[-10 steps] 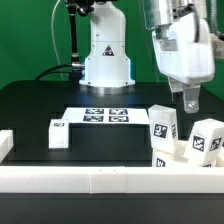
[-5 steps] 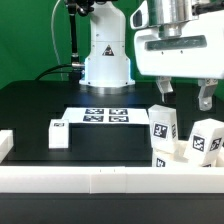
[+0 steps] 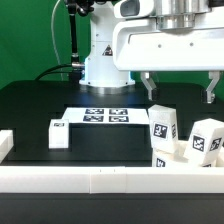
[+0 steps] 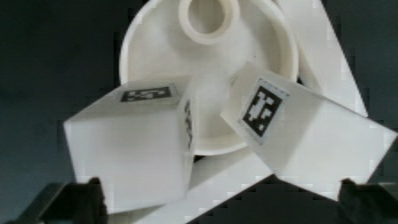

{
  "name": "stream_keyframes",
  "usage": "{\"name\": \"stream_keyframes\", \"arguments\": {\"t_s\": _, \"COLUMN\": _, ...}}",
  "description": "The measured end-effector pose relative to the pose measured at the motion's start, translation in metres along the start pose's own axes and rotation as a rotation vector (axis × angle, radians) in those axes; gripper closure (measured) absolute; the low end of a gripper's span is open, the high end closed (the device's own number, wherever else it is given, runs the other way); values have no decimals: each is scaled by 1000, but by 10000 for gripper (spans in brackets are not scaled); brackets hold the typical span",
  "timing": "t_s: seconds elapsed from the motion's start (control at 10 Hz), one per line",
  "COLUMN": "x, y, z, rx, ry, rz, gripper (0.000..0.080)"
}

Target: Assemble stool

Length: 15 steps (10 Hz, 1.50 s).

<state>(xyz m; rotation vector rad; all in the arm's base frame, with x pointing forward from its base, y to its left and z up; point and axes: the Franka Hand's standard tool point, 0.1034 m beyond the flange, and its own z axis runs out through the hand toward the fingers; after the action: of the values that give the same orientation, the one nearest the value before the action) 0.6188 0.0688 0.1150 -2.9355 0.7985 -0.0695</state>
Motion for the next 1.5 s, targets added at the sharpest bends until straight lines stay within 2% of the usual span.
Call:
{"name": "stream_keyframes", "arguments": {"t_s": 0.3, "x": 1, "y": 2, "z": 0, "rx": -4, "ry": 2, "rz": -201, "gripper": 151}}
{"name": "stream_keyframes", "arguments": {"t_s": 0.7, "x": 3, "y": 4, "z": 4, "rx": -48, "ry": 36, "rz": -665, "gripper": 151}}
{"name": "stream_keyframes", "arguments": {"t_s": 1.2, "x": 5, "y": 7, "z": 5, "rx": -61, "ry": 34, "rz": -952, "gripper": 151}}
{"name": "stream_keyframes", "arguments": {"t_s": 1.3, "x": 3, "y": 6, "z": 9, "rx": -68, "ry": 57, "rz": -1010, "gripper": 151}}
{"name": "stream_keyframes", "arguments": {"t_s": 1.5, "x": 1, "y": 7, "z": 14, "rx": -99, "ry": 62, "rz": -1206, "gripper": 151}}
